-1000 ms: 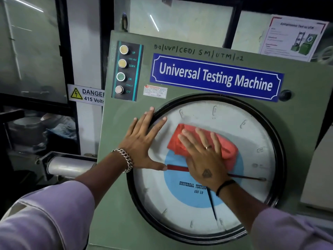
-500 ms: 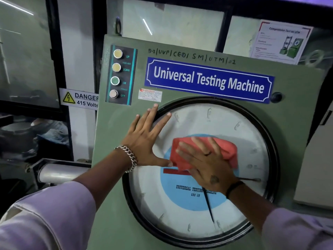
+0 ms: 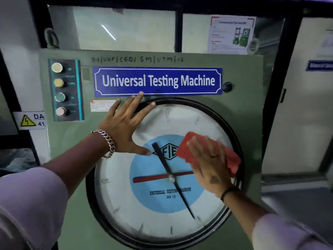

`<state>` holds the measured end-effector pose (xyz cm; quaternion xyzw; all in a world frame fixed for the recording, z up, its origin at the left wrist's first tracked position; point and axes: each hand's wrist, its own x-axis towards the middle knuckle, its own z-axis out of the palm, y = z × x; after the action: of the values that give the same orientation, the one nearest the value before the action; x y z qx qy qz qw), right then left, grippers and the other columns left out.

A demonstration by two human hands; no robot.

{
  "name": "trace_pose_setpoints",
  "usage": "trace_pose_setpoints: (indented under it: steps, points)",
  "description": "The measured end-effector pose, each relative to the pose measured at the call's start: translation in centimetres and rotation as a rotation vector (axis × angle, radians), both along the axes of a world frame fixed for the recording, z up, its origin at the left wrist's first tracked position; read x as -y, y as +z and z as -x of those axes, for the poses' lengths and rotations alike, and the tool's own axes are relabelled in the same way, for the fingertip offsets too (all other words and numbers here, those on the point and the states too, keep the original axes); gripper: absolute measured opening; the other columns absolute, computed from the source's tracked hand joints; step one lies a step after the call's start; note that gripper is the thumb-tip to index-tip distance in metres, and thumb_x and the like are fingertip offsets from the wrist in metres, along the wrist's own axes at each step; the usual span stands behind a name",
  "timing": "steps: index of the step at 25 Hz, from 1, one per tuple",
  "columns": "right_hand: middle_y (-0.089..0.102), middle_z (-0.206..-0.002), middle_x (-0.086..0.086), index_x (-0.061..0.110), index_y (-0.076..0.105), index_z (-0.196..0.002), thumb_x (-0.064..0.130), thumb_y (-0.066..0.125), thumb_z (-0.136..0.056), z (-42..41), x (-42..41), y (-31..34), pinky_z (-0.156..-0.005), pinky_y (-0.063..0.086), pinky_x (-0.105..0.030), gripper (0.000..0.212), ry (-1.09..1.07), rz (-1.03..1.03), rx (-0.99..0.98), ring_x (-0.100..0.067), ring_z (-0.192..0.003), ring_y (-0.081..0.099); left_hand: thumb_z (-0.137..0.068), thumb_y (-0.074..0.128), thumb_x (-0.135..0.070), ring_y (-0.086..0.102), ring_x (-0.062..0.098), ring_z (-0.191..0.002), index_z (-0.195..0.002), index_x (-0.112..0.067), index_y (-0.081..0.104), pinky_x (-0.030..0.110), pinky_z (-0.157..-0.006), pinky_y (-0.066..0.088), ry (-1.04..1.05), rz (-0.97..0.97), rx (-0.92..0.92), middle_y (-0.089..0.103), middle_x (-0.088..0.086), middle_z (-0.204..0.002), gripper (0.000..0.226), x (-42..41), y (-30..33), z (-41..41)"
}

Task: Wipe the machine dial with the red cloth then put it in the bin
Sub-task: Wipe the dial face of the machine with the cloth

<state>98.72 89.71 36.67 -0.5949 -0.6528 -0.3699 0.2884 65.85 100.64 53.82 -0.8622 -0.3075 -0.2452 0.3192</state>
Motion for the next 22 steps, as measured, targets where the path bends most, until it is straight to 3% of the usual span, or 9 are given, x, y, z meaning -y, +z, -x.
trace_pose_setpoints:
  steps: [2,4,6,8,10,13,16,20,22]
  points:
    - [0.006,-0.185,0.018,0.037,0.027,-0.177,0.042,0.049,-0.106,0.1,-1.1,3.3,-0.135,0.01,-0.069,0.075,-0.069,-0.074,-0.202,-0.028,-0.174,0.014,-0.051,0.051,-0.115,0.029,0.044,-0.162,-0.176,-0.037,0.005,0.068,-0.129,0.024,-0.003,0.007,-0.051,-0.003,0.012,-0.185,0.154,0.1,0.6,-0.5]
    - [-0.002,-0.185,0.021,0.038,0.023,-0.179,0.045,0.046,-0.107,2.0,-3.2,6.2,-0.138,0.001,-0.063,0.076,-0.101,-0.101,-0.271,-0.026,-0.175,0.007,-0.052,0.052,-0.114,0.029,0.044,-0.163,-0.176,-0.036,0.008,0.068,-0.128,0.024,-0.01,-0.031,-0.104,-0.003,0.013,-0.184,0.153,0.2,1.7,-1.6]
    - [0.0,-0.188,0.018,0.036,0.018,-0.18,0.045,0.048,-0.106,3.0,-3.4,4.2,-0.137,0.001,-0.065,0.08,-0.047,-0.085,-0.149,-0.027,-0.176,0.005,-0.052,0.052,-0.113,0.029,0.042,-0.163,-0.176,-0.036,0.009,0.069,-0.128,0.022,-0.012,-0.079,-0.151,-0.001,0.012,-0.185,0.152,0.3,2.7,-3.5]
    - [0.008,-0.189,0.015,0.037,0.017,-0.18,0.044,0.053,-0.106,2.1,-1.0,-1.9,-0.135,0.01,-0.072,0.083,-0.002,-0.019,-0.048,-0.03,-0.176,0.006,-0.051,0.049,-0.114,0.028,0.041,-0.163,-0.176,-0.039,0.004,0.071,-0.128,0.019,0.001,-0.121,-0.195,-0.002,0.011,-0.185,0.152,0.4,3.3,-5.2]
    - [0.015,-0.188,0.014,0.038,0.02,-0.179,0.043,0.06,-0.103,0.7,1.8,-6.0,-0.132,0.018,-0.075,0.086,-0.035,-0.015,-0.086,-0.031,-0.175,0.011,-0.049,0.044,-0.116,0.027,0.04,-0.164,-0.175,-0.042,0.0,0.074,-0.126,0.016,0.019,-0.155,-0.237,-0.005,0.011,-0.185,0.152,0.5,3.4,-5.9]
    - [0.022,-0.186,0.012,0.037,0.026,-0.177,0.044,0.06,-0.104,-0.1,0.4,-1.7,-0.133,0.017,-0.072,0.081,-0.074,-0.111,-0.229,-0.031,-0.174,0.017,-0.047,0.046,-0.114,0.027,0.04,-0.163,-0.174,-0.046,-0.001,0.078,-0.123,0.017,0.03,-0.176,-0.292,-0.009,0.011,-0.184,0.152,0.6,3.3,-6.4]
    - [0.021,-0.187,0.011,0.035,0.031,-0.178,0.048,0.056,-0.104,1.4,-2.9,4.4,-0.134,0.013,-0.071,0.079,-0.027,-0.167,-0.212,-0.03,-0.174,0.015,-0.047,0.047,-0.114,0.028,0.042,-0.162,-0.174,-0.046,0.0,0.076,-0.123,0.02,0.0,-0.194,-0.317,-0.007,0.011,-0.184,0.151,0.6,3.6,-8.1]
    - [0.012,-0.188,0.016,0.038,0.022,-0.179,0.048,0.062,-0.101,0.1,0.0,-2.0,-0.136,0.008,-0.069,0.088,0.027,-0.026,-0.02,-0.026,-0.176,0.008,-0.049,0.043,-0.114,0.027,0.044,-0.162,-0.174,-0.046,0.002,0.077,-0.123,0.019,-0.03,-0.198,-0.334,-0.003,0.012,-0.185,0.148,0.8,3.6,-10.0]
    - [0.014,-0.188,0.016,0.038,0.025,-0.179,0.045,0.064,-0.1,-2.3,1.6,-3.6,-0.136,0.01,-0.069,0.088,0.001,-0.012,-0.035,-0.027,-0.175,0.01,-0.049,0.043,-0.114,0.026,0.044,-0.163,-0.174,-0.046,0.002,0.079,-0.122,0.019,-0.021,-0.203,-0.333,-0.002,0.011,-0.185,0.148,1.0,3.6,-10.1]
